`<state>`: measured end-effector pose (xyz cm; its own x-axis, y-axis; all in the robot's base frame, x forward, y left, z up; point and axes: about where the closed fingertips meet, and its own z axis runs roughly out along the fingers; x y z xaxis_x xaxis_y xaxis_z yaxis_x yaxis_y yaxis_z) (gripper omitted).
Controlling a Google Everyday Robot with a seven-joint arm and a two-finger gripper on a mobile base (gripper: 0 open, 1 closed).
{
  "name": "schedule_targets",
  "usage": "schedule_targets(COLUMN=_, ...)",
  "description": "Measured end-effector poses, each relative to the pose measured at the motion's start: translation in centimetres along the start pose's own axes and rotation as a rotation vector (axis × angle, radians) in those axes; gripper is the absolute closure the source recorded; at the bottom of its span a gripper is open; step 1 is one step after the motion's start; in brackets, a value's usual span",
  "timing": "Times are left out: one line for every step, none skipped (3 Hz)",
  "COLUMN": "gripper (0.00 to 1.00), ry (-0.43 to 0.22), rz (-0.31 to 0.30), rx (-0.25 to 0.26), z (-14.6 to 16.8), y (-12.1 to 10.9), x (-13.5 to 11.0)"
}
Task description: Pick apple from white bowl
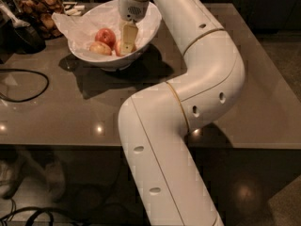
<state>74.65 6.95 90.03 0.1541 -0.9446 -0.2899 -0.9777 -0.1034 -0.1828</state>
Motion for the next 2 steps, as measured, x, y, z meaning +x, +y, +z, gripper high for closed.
schedule_targets(gripper=0.33, ry=0.002, rz=-0.011, rx=-0.008, z=0.53, y=0.01, x=-0.08)
schedule_targets(gripper=0.35, ry=0.004, rz=-0.018, rx=-0.012, z=0.75, y=0.02, x=-0.28)
